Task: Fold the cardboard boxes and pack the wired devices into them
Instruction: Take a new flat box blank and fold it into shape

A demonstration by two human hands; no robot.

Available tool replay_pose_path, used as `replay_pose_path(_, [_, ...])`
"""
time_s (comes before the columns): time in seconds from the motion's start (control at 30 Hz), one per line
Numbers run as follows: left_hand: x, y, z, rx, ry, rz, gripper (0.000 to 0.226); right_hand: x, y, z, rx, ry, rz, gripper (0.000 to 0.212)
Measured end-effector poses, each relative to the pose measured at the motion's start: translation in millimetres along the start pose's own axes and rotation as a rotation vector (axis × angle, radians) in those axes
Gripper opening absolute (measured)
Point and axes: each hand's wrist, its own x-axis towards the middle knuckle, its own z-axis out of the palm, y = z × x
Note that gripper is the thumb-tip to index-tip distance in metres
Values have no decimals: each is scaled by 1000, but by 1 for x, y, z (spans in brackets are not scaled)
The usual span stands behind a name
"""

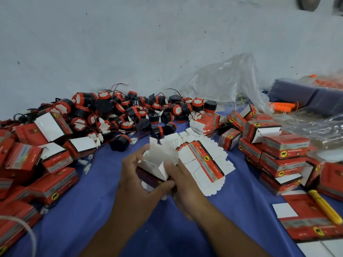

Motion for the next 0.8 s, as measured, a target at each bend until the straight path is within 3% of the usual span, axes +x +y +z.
replay_pose_path(0.13, [1,5,-5,-31,-143,70,45,2,-4,-12,154,66,90,35])
replay_pose_path(0.3, [10,3,-13,-175,-152,-38,18,6,-2,-17,149,93,105,36])
replay_pose_path(0.43, [14,-13,-12,-332,-58,-267,30,2,1,-15,-58,-16,36,34])
replay_pose_path(0.5, [15,-22,-10,-439,-13,-418,46,1,2,-14,-134,-61,-2,30])
replay_pose_path(0.6, [11,-30,-6,-589,-148,-518,56,-1,1,-12,-163,-86,-55,31])
replay_pose_path(0.7, [1,-27,1,-441,-216,-361,48,3,3,-10,-118,-15,-118,26])
replay_pose_path(0.8, [-6,-21,3,-230,-247,34,36,6,3,-10,8,69,-112,23])
